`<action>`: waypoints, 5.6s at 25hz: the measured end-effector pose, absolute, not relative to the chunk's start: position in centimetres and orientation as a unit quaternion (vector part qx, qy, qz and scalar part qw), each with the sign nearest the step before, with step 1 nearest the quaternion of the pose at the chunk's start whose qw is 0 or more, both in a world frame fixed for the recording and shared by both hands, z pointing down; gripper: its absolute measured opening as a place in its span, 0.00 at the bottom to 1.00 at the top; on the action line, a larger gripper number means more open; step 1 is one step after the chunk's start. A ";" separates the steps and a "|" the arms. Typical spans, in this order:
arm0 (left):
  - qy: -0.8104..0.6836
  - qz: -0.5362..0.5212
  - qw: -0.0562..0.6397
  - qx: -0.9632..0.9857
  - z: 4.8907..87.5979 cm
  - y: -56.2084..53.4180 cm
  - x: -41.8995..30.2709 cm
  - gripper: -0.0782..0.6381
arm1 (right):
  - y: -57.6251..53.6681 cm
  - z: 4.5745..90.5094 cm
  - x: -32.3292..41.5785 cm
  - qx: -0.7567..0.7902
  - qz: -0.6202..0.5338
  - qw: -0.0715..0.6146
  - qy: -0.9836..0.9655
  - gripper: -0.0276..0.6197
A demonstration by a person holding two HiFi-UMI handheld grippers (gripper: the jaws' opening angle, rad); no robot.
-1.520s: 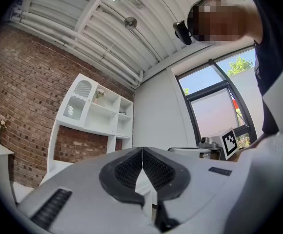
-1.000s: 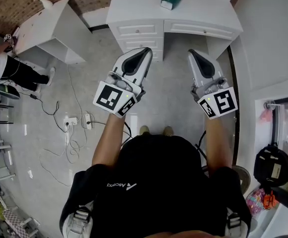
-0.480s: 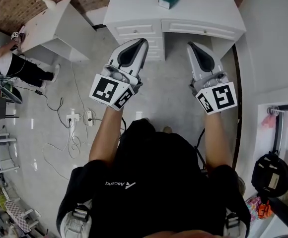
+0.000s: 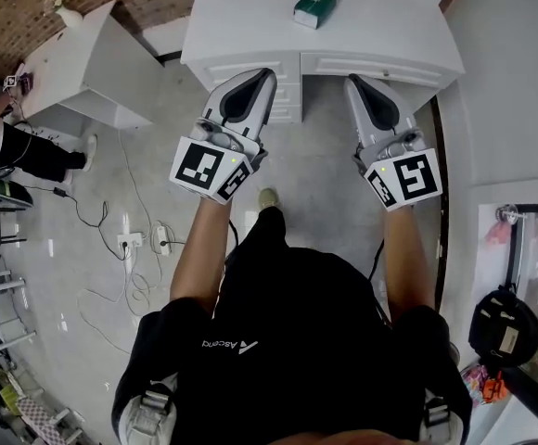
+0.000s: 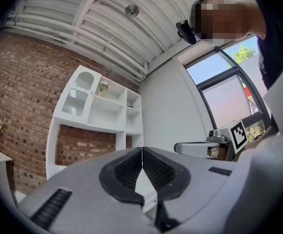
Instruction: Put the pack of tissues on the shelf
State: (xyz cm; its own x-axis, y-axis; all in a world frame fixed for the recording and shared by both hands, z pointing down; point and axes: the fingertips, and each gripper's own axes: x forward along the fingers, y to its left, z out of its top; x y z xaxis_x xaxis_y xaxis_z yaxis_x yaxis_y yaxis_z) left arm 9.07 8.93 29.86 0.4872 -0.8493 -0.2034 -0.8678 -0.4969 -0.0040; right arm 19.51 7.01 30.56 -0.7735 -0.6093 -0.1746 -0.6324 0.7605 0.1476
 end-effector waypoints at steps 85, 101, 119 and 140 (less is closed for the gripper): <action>0.421 0.089 0.020 -0.902 30.6 -37.5 -6.3 0.11 | -37.2 35.6 6.8 -0.488 -0.015 -0.109 0.866 0.39; 0.411 0.126 0.097 -0.898 20.1 -38.6 -5.7 0.11 | -44.9 11.3 5.2 -0.377 0.045 -0.066 0.923 0.39; 0.448 0.108 0.106 -0.881 21.5 -40.0 -8.7 0.11 | -61.0 7.8 -5.9 -0.338 0.021 -0.180 0.924 0.40; 0.450 0.128 0.102 -0.878 20.9 -39.5 -9.9 0.11 | -56.5 5.8 -3.9 -0.321 0.072 0.037 0.944 0.55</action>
